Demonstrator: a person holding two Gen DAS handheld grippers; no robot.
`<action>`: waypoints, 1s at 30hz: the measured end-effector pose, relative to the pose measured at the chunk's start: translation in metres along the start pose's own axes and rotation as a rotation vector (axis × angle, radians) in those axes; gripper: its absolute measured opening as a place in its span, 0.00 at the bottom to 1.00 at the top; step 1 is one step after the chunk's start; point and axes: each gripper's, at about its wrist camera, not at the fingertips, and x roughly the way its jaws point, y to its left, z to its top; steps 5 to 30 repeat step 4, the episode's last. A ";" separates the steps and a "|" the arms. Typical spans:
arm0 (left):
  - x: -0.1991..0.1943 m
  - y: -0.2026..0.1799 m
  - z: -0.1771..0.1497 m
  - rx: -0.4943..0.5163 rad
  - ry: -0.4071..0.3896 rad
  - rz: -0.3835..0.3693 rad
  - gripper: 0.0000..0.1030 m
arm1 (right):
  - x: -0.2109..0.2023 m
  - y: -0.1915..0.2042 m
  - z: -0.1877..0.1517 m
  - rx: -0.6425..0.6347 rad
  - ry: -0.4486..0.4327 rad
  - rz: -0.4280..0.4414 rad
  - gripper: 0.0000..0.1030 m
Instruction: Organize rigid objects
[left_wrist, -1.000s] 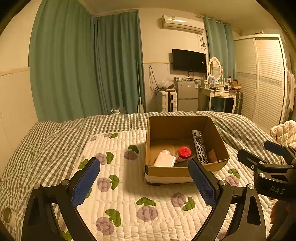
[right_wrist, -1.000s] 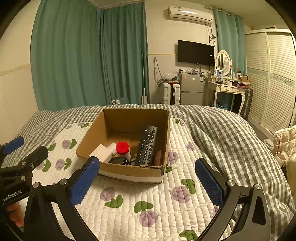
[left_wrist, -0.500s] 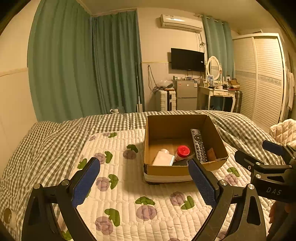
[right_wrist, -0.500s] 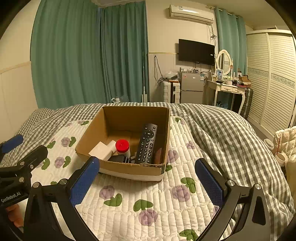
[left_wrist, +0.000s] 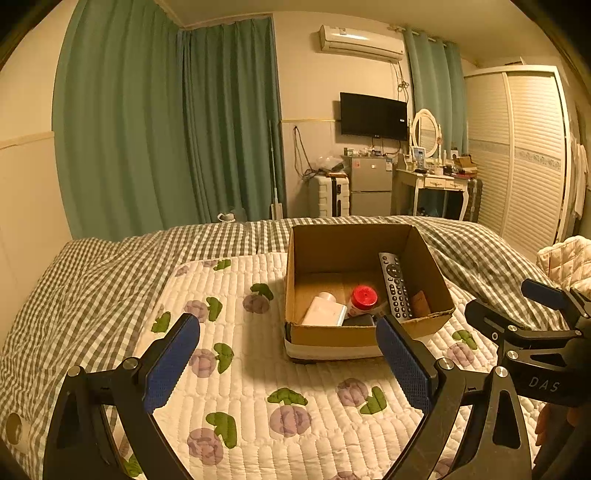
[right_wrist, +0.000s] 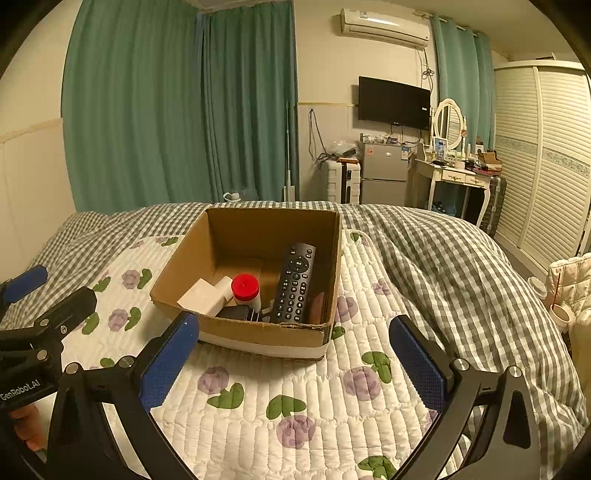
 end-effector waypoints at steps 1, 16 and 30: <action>0.001 0.000 -0.001 0.001 0.002 0.001 0.95 | 0.000 0.000 0.000 -0.001 0.001 0.000 1.00; 0.002 0.000 -0.002 -0.003 0.006 0.002 0.96 | 0.001 -0.001 -0.001 -0.002 0.006 0.002 1.00; 0.002 0.000 -0.002 -0.003 0.006 0.002 0.96 | 0.001 -0.001 -0.001 -0.002 0.006 0.002 1.00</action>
